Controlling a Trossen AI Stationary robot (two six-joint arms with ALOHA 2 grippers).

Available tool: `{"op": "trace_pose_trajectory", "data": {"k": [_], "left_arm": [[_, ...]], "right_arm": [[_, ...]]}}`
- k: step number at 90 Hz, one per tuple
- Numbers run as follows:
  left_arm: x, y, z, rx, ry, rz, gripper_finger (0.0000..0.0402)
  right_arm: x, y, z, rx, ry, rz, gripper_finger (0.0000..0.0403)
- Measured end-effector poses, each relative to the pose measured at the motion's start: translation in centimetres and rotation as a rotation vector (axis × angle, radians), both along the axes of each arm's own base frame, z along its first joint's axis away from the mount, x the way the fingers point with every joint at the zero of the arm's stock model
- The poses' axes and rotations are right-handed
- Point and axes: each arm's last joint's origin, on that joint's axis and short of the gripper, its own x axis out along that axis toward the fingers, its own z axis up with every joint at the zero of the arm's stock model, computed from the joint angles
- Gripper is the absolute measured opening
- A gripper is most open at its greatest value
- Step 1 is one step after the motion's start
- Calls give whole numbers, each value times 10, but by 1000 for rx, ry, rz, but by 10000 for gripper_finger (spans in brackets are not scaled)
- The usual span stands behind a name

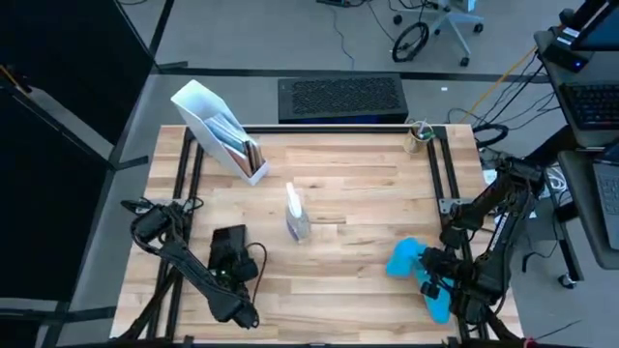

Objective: Apply microfiber cloth
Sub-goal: Wipe the back of the tablet with the blue microfiber cloth

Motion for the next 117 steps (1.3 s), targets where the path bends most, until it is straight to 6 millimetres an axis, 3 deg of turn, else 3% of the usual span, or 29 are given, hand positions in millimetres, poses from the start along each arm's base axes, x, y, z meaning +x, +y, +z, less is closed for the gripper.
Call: {"op": "trace_pose_trajectory", "data": {"k": [32,60,89,117], "left_arm": [[2,-2,-7,-52,-31,10,129],[6,-7,-11,-105,-86,4,174],[7,-10,-13,-174,-55,20,257],[19,-22,20,-265,-44,-151,272]], "right_arm": [[4,10,-16,-28,11,-2,0],[4,12,-16,-13,11,-4,0],[5,14,-17,18,0,-2,0],[6,15,-17,20,0,-2,0]]}}
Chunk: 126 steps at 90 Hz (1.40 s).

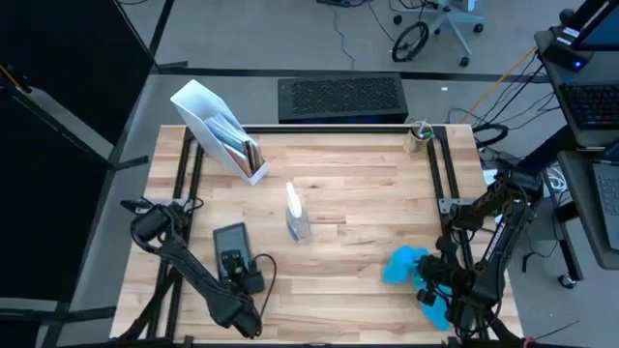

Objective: Apply microfiber cloth
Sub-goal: Wipe the back of the tablet with the blue microfiber cloth

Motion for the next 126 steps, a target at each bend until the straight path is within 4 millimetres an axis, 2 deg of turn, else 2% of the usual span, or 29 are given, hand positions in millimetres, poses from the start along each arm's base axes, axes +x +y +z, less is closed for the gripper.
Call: {"op": "trace_pose_trajectory", "data": {"k": [12,21,43,54,71,91,98,108,116,126], "left_arm": [[-3,2,13,-33,3,-17,272],[-8,8,34,-73,-56,-11,270],[-29,40,117,-132,-509,40,232],[-35,52,141,-183,-682,22,213],[-31,60,138,-163,-696,-33,185],[0,59,129,-313,-763,-167,128],[8,62,128,-358,-770,-194,103],[12,70,122,-339,-754,-197,67],[13,73,116,-324,-737,-190,43],[11,75,108,-297,-715,-190,22]], "right_arm": [[0,0,0,0,0,0,0],[1,0,0,3,-6,-5,0],[17,-2,0,3,-48,1,0],[27,-2,0,8,-41,39,0],[47,2,0,34,-56,135,0],[71,0,6,12,-109,254,0],[72,-11,13,-22,-56,275,0],[65,-42,27,-62,85,243,0],[56,-63,38,-59,155,155,0],[48,-78,49,-43,148,41,2]]}}
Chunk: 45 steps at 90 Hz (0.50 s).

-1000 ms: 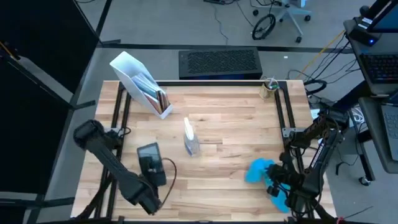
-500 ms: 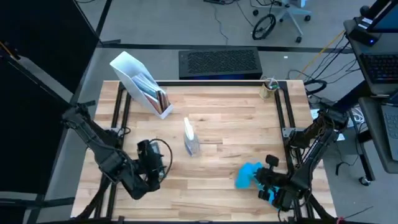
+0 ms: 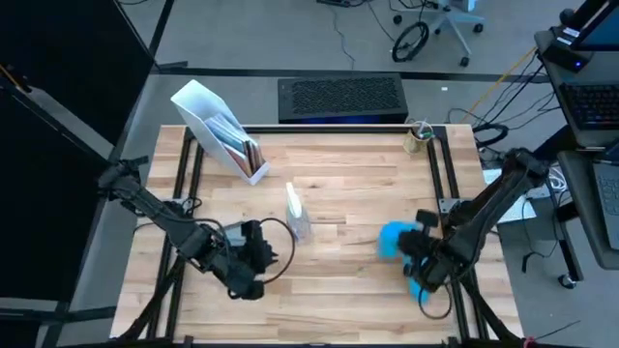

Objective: Apply microfiber cloth
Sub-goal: Wipe the back of the tablet with the blue microfiber cloth

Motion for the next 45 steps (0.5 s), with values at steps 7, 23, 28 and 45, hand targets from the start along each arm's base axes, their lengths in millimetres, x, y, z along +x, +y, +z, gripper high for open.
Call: {"op": "trace_pose_trajectory", "data": {"k": [7,23,28,45], "left_arm": [[1,2,-3,15,3,-4,17],[1,7,-1,13,-4,6,15],[1,10,2,11,-7,-1,15],[1,19,7,20,-13,-8,15]], "right_arm": [[-3,-7,3,12,15,-56,17],[-6,-8,8,195,124,-37,106],[-8,-10,11,252,205,4,140],[-7,-21,31,325,172,-6,232]]}}
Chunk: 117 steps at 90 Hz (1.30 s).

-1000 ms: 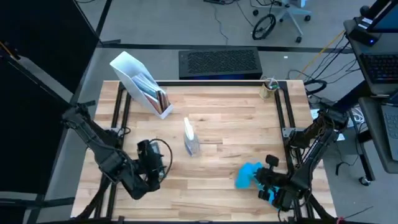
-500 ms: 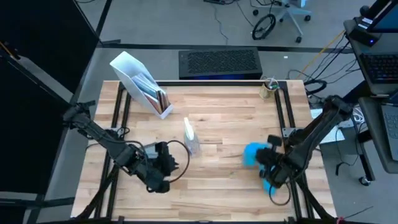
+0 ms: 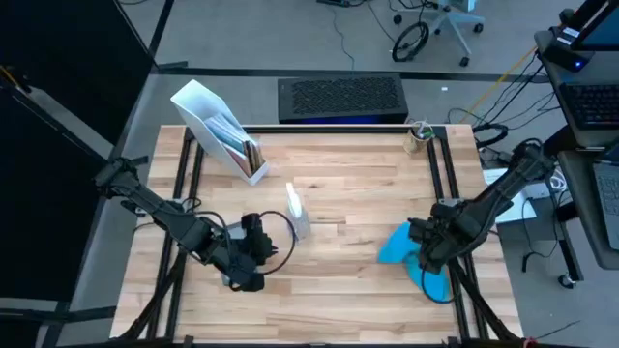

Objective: Apply microfiber cloth
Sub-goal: Wipe the back of the tablet with the blue microfiber cloth, then return to Home Position

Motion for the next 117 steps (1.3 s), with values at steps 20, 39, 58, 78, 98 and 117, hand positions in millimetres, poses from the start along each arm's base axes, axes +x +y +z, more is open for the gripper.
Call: {"op": "trace_pose_trajectory", "data": {"k": [20,39,58,78,98,117], "left_arm": [[10,14,3,63,-11,-67,15],[2,40,13,29,-23,-151,15],[-35,85,-9,-81,-165,-78,15],[-76,110,-28,-97,-216,233,15],[-81,108,-45,-44,-186,185,15],[-92,111,-55,-41,-379,121,15]], "right_arm": [[37,-13,-1,-70,-497,183,225],[51,-60,-30,118,-749,292,103],[28,-89,-41,135,-997,318,10],[5,-96,-56,107,-1029,201,10],[-3,-96,-64,82,-1050,253,9],[-14,-98,-68,35,-1171,271,9]]}}
